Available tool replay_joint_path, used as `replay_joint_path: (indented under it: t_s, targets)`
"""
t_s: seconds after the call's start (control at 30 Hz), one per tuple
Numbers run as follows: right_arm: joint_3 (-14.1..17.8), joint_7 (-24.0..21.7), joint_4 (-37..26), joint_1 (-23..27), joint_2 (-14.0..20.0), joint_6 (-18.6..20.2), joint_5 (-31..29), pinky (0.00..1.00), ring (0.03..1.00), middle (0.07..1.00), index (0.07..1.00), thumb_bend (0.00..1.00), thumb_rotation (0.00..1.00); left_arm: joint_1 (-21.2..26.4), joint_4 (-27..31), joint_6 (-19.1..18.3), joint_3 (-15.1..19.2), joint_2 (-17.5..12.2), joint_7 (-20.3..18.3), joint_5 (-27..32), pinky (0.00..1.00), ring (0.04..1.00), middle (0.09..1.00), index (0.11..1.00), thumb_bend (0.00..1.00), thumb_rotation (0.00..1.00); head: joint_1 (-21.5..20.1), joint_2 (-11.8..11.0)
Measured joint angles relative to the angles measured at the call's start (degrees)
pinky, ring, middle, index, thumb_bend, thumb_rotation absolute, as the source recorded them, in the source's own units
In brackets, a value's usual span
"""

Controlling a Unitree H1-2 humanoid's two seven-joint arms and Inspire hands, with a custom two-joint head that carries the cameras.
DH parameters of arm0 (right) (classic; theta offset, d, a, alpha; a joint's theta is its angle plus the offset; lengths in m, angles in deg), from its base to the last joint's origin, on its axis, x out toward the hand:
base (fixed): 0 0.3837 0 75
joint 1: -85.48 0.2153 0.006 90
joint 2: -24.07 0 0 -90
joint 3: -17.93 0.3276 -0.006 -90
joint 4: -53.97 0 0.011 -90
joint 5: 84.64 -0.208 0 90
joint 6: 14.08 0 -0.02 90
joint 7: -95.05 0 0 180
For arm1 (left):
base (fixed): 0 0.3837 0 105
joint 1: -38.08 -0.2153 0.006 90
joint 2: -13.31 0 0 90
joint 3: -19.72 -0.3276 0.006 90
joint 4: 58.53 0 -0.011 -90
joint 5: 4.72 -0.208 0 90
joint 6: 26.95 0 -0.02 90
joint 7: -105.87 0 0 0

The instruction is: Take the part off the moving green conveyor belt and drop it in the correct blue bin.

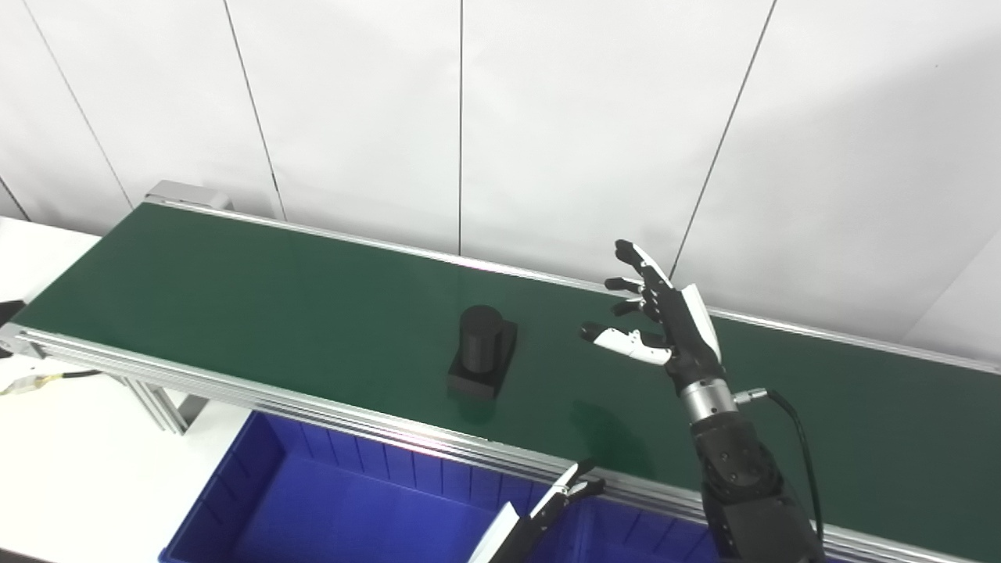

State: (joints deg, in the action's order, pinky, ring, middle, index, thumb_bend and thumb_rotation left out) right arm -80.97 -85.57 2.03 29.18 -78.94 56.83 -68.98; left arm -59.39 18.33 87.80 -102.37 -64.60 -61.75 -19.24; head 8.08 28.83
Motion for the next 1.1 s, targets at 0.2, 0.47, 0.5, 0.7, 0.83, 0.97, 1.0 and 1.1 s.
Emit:
replay_joint_path:
  t_s: [0.2,0.47,0.5,0.7,0.83,0.97,1.0,1.1]
  targets:
    - [-1.22,1.49,4.10,1.17,-1.07,0.02,1.63,0.59,0.773,0.905,0.929,0.97,0.49,-1.13,1.23,0.00,1.04,0.14,-0.59,0.32,0.98,0.935,0.905,0.977,0.94,0.99,-0.17,0.00]
    - [-2.34,2.45,7.79,3.63,-2.61,0.51,2.52,0.60,0.758,0.902,0.917,1.00,0.47,-2.04,2.24,0.00,2.11,0.61,-1.80,0.18,0.97,0.931,0.901,0.976,0.92,1.00,-0.79,0.53]
    - [-2.65,2.74,8.13,3.81,-2.62,0.51,3.06,0.59,0.755,0.898,0.915,1.00,0.47,-2.11,2.26,0.00,2.11,0.75,-1.86,0.14,0.97,0.931,0.900,0.976,0.91,1.00,-0.79,0.53]
    - [-3.94,3.67,10.37,4.37,-2.76,0.96,4.54,0.58,0.757,0.893,0.905,1.00,0.46,-2.32,2.58,0.00,2.16,0.94,-1.94,-0.17,0.97,0.934,0.901,0.975,0.90,1.00,-1.49,0.62]
    - [-4.94,3.92,10.30,4.62,-2.74,4.05,5.97,0.60,0.771,0.889,0.904,1.00,0.46,-2.72,3.62,0.00,2.42,0.94,-1.97,-0.95,0.97,0.943,0.909,0.978,0.91,1.00,-1.49,0.62]
    - [-6.81,3.92,10.20,4.64,-2.80,5.49,7.80,0.57,0.764,0.879,0.899,1.00,0.48,-2.99,3.73,0.00,2.71,1.04,-2.59,-0.81,0.99,0.945,0.912,0.981,0.92,1.00,-1.67,0.88]
    - [-7.24,3.92,10.24,4.65,-2.86,6.02,8.16,0.58,0.775,0.880,0.897,1.00,0.48,-3.04,3.78,0.00,2.77,1.05,-2.59,-0.81,0.99,0.943,0.911,0.982,0.91,1.00,-1.67,0.97]
    - [-7.71,3.88,10.24,4.64,-3.16,7.77,8.62,0.63,0.843,0.910,0.902,1.00,0.48,-3.09,3.81,0.00,2.81,1.07,-2.59,-0.96,0.99,0.938,0.909,0.982,0.92,1.00,-1.49,1.06]
